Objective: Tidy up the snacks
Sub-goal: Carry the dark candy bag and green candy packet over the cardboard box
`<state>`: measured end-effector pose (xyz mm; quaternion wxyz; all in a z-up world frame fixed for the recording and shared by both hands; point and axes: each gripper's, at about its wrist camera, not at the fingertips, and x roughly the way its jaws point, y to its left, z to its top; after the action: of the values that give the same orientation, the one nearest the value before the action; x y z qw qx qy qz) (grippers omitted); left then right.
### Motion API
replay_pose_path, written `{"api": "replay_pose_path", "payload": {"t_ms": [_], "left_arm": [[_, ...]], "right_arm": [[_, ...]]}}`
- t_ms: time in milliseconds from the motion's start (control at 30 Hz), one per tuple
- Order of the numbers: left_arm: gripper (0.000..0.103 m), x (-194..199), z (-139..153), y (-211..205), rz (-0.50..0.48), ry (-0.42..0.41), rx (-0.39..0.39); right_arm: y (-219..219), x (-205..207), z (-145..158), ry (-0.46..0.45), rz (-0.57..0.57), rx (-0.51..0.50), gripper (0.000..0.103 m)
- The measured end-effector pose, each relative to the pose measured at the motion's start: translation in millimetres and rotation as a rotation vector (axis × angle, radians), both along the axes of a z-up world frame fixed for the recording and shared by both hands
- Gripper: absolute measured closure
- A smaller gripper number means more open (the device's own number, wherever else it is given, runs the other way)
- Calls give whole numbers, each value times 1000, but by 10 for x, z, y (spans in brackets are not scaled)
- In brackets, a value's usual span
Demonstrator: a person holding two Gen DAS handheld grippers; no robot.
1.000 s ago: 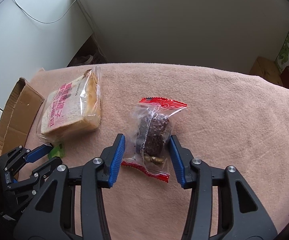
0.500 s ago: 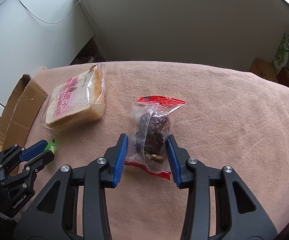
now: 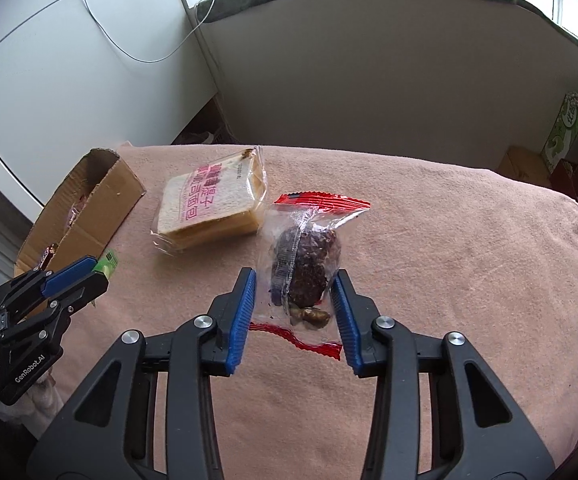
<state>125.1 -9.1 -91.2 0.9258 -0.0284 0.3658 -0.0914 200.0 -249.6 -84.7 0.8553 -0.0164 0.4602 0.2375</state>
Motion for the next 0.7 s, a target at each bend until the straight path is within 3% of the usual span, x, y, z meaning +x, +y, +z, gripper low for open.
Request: {"api": "replay_pose_path", "payload": {"t_ms": [300, 700], "left_arm": [[83, -229, 168, 245, 66, -47, 1], [83, -471, 330, 704, 167, -89, 7]], "right_arm": [[432, -300, 333, -76, 90, 25, 62], [1111, -443, 543, -121, 225, 55, 62]]}}
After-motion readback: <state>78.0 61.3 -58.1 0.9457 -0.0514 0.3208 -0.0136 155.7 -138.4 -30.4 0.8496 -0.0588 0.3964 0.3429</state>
